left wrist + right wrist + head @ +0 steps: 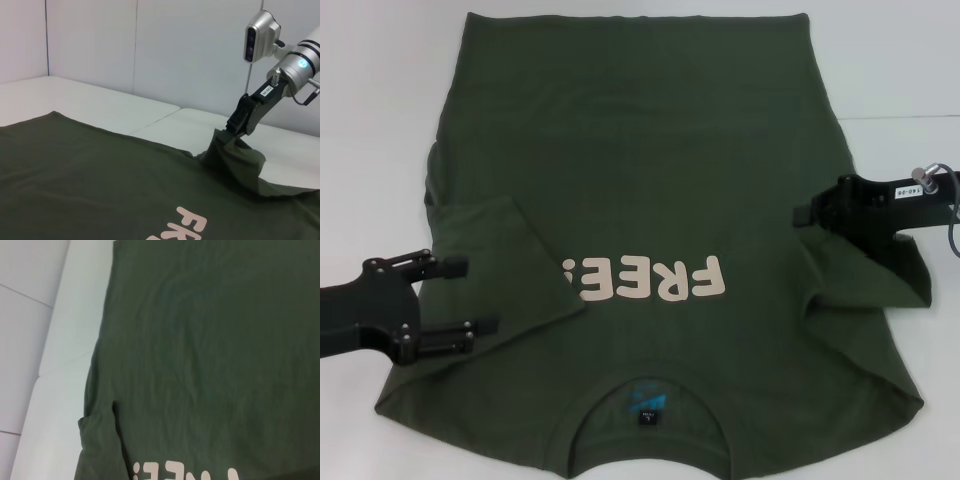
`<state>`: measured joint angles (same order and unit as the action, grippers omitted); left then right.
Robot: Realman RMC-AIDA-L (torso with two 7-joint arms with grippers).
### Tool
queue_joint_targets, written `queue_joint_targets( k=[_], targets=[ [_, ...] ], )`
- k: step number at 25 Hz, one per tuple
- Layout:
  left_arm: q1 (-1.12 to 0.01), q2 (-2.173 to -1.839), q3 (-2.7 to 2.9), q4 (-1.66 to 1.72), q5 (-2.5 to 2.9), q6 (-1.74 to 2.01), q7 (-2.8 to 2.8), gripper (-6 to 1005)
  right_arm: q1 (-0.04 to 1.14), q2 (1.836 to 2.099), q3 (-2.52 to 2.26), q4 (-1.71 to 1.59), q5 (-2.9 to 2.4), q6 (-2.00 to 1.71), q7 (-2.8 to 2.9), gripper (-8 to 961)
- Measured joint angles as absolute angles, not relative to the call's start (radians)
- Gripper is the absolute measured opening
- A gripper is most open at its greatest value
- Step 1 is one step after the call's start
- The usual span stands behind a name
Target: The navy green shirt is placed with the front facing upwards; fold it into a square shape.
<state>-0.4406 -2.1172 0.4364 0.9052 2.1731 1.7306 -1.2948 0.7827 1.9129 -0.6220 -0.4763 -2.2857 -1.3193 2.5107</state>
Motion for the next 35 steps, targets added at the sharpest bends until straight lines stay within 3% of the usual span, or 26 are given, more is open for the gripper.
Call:
queue_joint_targets(
  k=[2,8,14,19,24,27,31,35],
  targets=[
    [-0.441,-2.119,0.441,0.905,2.174,1.726,-1.294,847,0.783,1.913,-0.624,-0.476,-2.283,-1.312,2.518,29],
    [-0.445,-2.122,0.446,0.905,2.174,1.719,-1.293,847,0.783,1.912,-0.616,-0.479,-2.279,-1.314,2.520,249],
    [-0.444,-2.122,0.446,0.905,2.171,1.718,-1.297,847,0.776,1.897,-0.594,-0.487,-2.276,-1.348,2.520,384],
    [-0.442,-2.121,0.442,0.905,2.166,1.718,-1.300,847,0.772,1.860,-0.572,-0.502,-2.276,-1.381,2.525,496],
    [-0.438,-2.122,0.439,0.905,2.166,1.713,-1.302,847,0.772,1.814,-0.646,-0.572,-2.328,-1.414,2.624,705],
    [-0.438,-2.123,0.440,0.905,2.166,1.700,-1.302,848,0.783,1.800,-0.686,-0.662,-2.406,-1.459,2.720,759],
    [-0.437,-2.123,0.442,0.904,2.169,1.692,-1.301,848,0.832,1.804,-0.692,-0.735,-2.566,-1.522,2.782,760],
    [-0.437,-2.127,0.446,0.903,2.173,1.678,-1.297,848,0.898,1.831,-0.706,-0.734,-2.740,-1.535,2.796,760]
  ],
)
